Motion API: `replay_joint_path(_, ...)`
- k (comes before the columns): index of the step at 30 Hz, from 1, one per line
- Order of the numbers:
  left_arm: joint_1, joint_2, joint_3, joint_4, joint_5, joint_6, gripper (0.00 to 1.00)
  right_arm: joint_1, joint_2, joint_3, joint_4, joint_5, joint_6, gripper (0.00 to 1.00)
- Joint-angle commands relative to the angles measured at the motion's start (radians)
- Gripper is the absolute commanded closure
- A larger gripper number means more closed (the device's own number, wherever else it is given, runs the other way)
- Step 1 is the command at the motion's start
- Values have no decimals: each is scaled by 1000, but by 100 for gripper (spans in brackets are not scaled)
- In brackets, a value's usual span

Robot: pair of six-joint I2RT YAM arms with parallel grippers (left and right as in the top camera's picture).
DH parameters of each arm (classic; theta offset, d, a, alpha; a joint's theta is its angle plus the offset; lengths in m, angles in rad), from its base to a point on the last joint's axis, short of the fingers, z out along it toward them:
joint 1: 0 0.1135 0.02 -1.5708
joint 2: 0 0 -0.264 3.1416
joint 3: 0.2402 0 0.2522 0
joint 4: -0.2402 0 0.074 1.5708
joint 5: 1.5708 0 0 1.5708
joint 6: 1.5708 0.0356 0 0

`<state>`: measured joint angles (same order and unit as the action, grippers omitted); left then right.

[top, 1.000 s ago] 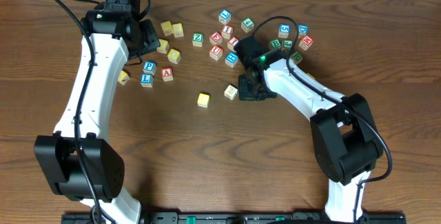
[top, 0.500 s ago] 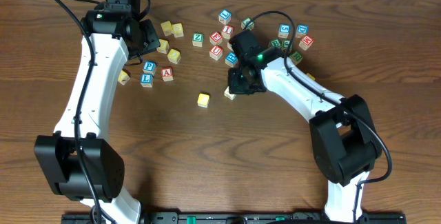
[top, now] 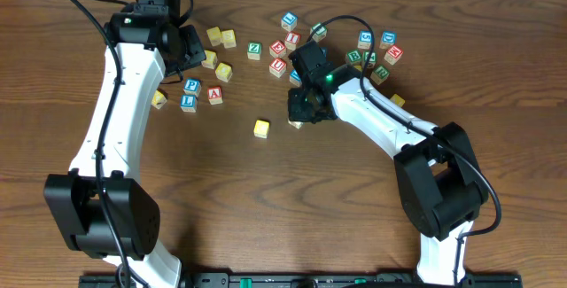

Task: Spell out CORL

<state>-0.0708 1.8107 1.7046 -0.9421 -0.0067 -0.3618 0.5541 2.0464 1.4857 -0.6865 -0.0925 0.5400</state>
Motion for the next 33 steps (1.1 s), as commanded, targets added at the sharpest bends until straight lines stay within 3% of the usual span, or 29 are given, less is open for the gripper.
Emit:
replay_joint_path(1, 0, 12, 1, -3, -10, 13, 71, 6, 2, -9, 3, 15, 14, 99)
replay_joint_path(14, 0, 12, 1, -4, -10, 13, 71, 8, 42, -10, -23, 3, 29, 99)
replay_joint_path(24, 0, 12, 1, -3, -10, 13, 71, -49, 45, -10, -152, 42, -3, 99)
replay_joint_path(33, 0, 12, 1, -3, -10, 14, 71, -55, 44, -6, -135, 48, -26, 99)
